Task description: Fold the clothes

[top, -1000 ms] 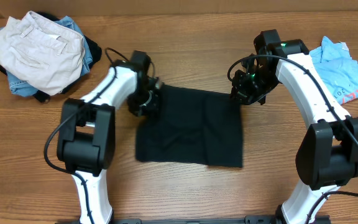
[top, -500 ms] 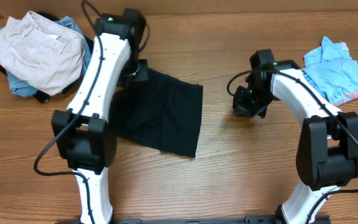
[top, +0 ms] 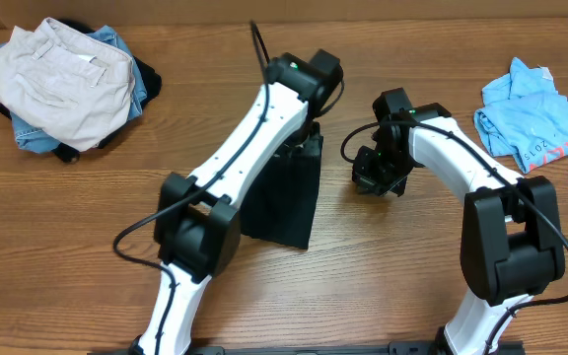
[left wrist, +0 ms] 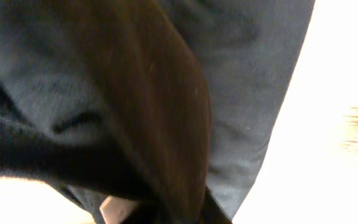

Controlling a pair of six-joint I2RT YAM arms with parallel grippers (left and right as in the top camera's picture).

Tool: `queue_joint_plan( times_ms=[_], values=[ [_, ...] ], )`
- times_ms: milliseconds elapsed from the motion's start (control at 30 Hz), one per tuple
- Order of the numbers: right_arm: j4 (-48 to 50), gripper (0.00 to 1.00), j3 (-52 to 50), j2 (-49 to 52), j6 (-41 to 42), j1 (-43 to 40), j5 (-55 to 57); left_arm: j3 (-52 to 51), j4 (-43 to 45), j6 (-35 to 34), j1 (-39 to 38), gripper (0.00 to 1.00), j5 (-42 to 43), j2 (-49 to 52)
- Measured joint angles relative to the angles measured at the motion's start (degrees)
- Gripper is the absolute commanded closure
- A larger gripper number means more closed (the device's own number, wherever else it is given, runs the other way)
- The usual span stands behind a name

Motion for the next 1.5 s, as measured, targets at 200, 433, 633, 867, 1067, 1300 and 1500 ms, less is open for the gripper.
queue_joint_plan(
  times_ms=[200,433,633,867,1067,1300,1500],
  values=[
    [0.26,0.91,0.00,0.00,0.52,0.00,0.00,0.00,0.33,-0.28,-2.67,0.78,2.86,3.58],
    [0.52,0.85,0.00,0.00,0.79,-0.13,0.02,5.86,-3.76,1.77,-5.99,0.30,3.45,3.69],
    [-0.48,0.71,0.00,0.00,0.92,-5.01,0.00,16.50,-10.34,3.43,-5.60,0.00,0.22,3.82],
    [-2.75,0.63,-0.02,0.00,-2.60,-6.01,0.07,20.98,-10.75,6.75,11.47,0.00,0.13,3.37],
    [-1.46,0.57,-0.04,0.00,-3.41,-6.01,0.11,10.03,-10.67,16.39,32.30,0.00,15.37,3.04],
    [-0.68,0.57,-0.13,0.00,-3.63,-6.01,0.07,-2.47,-6.75,22.51,31.78,0.00,28.81,2.91],
    [-0.94,0.57,-0.17,0.00,-3.63,-6.01,0.00,-11.23,3.41,20.76,27.91,0.05,31.10,2.84]
  ],
)
